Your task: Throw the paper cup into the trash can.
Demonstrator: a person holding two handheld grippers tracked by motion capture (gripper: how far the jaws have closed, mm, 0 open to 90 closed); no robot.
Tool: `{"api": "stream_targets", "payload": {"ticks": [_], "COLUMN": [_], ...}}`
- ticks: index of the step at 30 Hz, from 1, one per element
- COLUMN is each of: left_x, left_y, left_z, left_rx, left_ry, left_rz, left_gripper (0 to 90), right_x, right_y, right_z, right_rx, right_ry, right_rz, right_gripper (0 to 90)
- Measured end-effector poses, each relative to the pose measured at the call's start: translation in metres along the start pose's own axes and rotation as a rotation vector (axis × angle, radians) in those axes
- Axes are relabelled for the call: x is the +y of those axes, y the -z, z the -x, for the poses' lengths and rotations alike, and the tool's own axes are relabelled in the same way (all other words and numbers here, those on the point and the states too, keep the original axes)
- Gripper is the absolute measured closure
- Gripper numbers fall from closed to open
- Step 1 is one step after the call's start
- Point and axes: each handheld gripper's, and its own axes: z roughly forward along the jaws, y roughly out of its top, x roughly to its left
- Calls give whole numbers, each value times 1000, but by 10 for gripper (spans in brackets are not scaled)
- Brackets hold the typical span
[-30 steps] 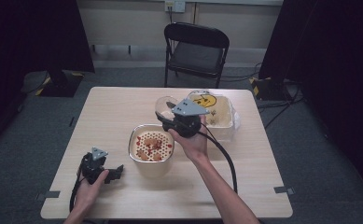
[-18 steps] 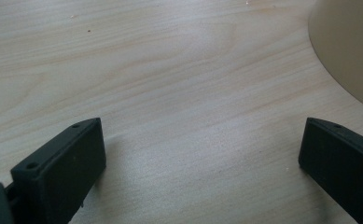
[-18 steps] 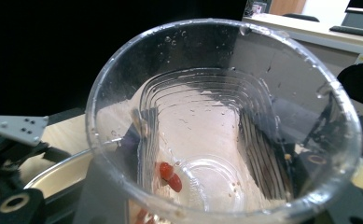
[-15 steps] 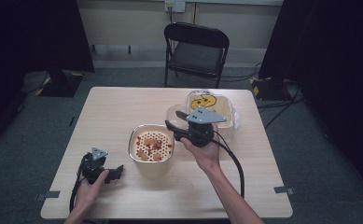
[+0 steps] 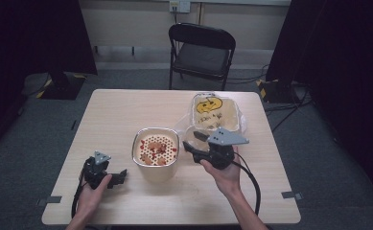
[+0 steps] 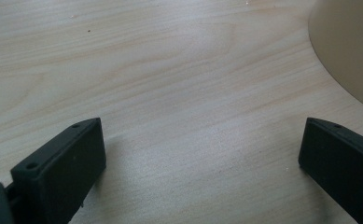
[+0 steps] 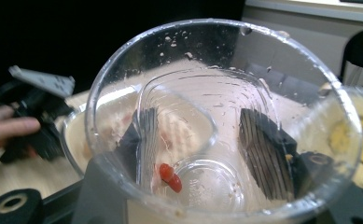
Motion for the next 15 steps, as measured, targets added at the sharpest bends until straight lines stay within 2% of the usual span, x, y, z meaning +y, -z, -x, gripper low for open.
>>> {"api": "stream_targets", "payload": {"ticks": [7, 11, 12, 15], "left_x": [0, 0, 0, 0], "left_y": [0, 0, 0, 0], "left_z": [0, 0, 0, 0], "left_rx": [0, 0, 0, 0], "left_ry": [1, 1, 1, 0], "left_rz": [0, 1, 0, 0], "left_gripper": [0, 0, 0, 0], "right_x": [-30, -42, -52, -66], "right_y": [12, 14, 14, 12], "right_z": [4, 4, 5, 6], "right_rx": [-6, -9, -10, -7], "right_ry": [-55, -68, -77, -91], "right_rz": [-26, -47, -71, -106], "right_gripper": [483, 482, 480, 478]}}
